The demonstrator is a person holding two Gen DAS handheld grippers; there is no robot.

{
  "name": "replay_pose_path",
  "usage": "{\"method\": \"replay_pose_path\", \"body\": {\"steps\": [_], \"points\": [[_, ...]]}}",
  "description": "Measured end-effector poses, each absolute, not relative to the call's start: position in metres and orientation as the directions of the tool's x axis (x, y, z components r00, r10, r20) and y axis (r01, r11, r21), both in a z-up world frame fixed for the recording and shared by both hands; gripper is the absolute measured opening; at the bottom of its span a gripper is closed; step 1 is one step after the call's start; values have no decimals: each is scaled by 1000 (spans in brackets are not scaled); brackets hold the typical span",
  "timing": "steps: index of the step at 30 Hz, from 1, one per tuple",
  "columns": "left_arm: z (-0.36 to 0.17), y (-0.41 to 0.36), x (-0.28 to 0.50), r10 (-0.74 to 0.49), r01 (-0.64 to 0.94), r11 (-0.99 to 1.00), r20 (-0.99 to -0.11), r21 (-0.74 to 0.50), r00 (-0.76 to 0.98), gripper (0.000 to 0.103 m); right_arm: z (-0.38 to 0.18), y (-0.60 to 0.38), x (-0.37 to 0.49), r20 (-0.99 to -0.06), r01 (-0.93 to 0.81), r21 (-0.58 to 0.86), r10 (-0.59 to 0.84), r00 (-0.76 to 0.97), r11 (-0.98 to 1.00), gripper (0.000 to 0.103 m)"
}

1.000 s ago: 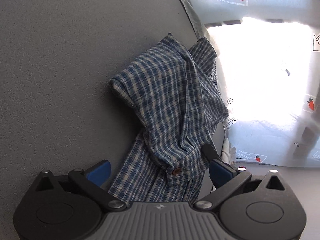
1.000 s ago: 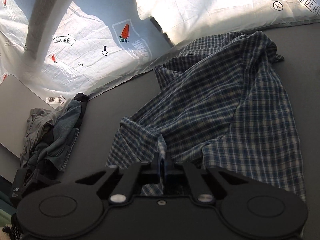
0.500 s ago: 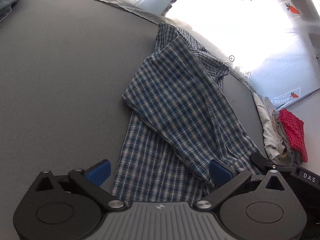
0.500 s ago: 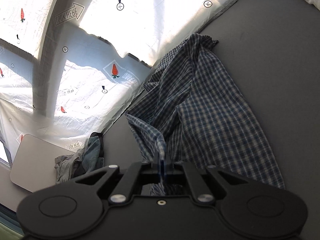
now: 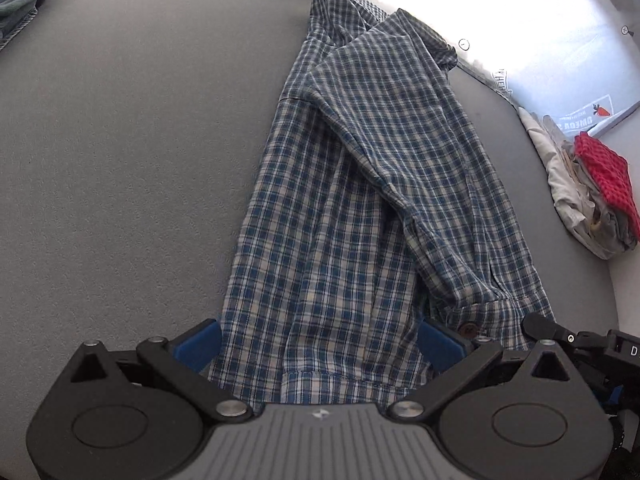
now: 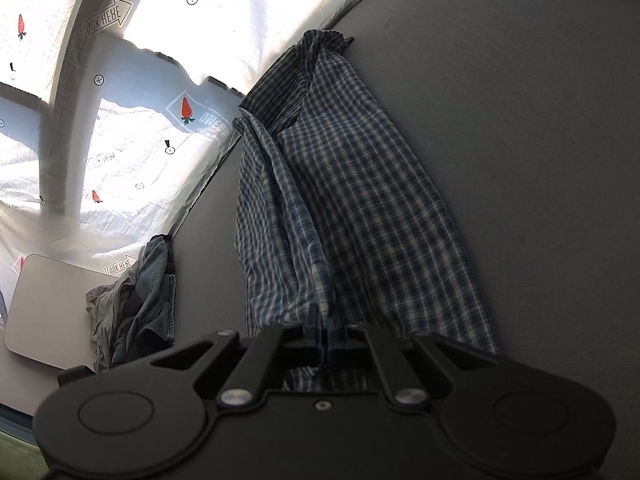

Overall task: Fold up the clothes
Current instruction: 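Grasp the shirt side edge with the right gripper and pull it straight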

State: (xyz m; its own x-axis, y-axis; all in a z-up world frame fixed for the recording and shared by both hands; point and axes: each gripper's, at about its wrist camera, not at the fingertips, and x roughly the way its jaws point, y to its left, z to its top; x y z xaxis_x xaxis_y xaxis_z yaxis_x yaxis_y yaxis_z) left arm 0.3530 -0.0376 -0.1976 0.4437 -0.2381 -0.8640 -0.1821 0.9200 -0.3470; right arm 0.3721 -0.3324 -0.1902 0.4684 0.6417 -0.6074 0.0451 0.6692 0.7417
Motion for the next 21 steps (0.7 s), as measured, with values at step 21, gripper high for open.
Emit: {"method": "replay_pose_path", "body": {"steps": [21], "points": [[-206,-60,340,-64,-67,993,-917,-98,394,103,-211,-363,322,-709,140,677,590,387,722,3]]}}
